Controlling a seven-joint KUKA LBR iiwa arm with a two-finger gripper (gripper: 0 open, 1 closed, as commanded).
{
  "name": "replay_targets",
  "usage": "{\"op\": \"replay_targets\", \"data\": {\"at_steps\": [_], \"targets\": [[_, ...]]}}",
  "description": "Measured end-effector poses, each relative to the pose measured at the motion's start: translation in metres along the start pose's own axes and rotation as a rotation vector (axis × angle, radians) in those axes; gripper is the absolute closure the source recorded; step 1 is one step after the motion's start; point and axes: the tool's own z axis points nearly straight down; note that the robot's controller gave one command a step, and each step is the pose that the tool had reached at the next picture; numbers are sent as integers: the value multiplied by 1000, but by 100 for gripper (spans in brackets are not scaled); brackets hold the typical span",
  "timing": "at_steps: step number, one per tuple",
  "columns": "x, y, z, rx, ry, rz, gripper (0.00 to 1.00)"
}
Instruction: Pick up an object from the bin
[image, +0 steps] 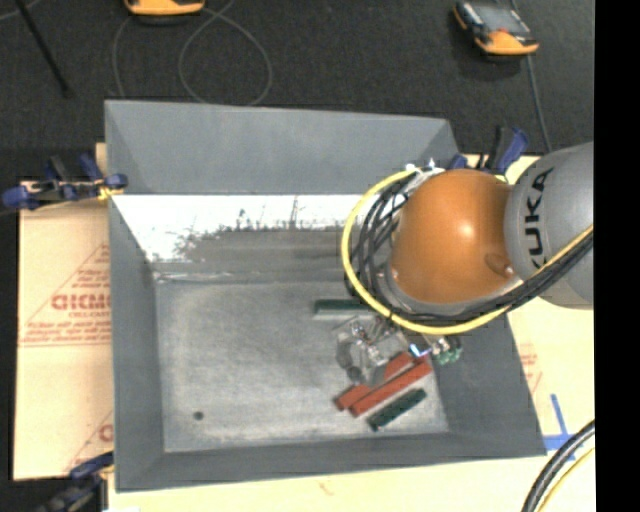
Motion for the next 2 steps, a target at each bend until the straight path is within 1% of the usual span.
{"op": "replay_targets", "data": {"at_steps": [1,2], "targets": [[0,-1,-1,1,-1,3,0],[16,-29,116,-1,4,-133,0]]}}
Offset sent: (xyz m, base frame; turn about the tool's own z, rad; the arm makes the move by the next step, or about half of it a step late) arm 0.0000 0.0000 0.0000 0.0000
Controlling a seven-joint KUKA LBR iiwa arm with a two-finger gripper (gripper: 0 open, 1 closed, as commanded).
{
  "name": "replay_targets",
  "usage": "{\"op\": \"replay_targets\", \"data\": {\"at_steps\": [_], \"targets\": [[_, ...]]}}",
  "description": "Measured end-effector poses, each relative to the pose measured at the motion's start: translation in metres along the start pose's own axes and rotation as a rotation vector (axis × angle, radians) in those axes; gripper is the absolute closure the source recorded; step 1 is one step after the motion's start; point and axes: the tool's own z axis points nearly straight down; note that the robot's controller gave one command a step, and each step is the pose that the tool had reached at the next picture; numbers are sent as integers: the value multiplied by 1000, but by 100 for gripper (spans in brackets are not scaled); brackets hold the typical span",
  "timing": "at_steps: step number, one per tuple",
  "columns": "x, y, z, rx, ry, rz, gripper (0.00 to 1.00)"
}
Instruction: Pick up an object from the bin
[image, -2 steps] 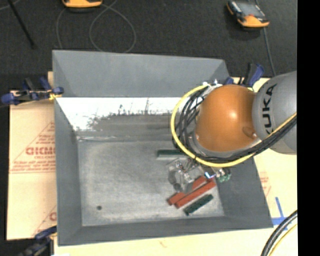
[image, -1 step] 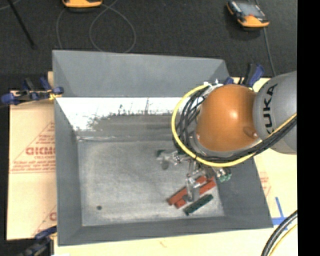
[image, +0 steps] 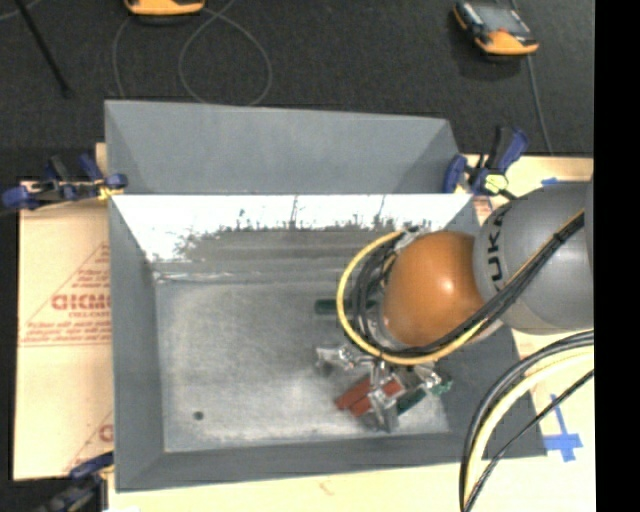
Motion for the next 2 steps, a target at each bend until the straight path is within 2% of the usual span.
{"op": "replay_targets", "data": {"at_steps": [1,2], "targets": [[-1,-1,-4,3,-3,0,100],[8,-16,-156,10,-9,-23,100]]}}
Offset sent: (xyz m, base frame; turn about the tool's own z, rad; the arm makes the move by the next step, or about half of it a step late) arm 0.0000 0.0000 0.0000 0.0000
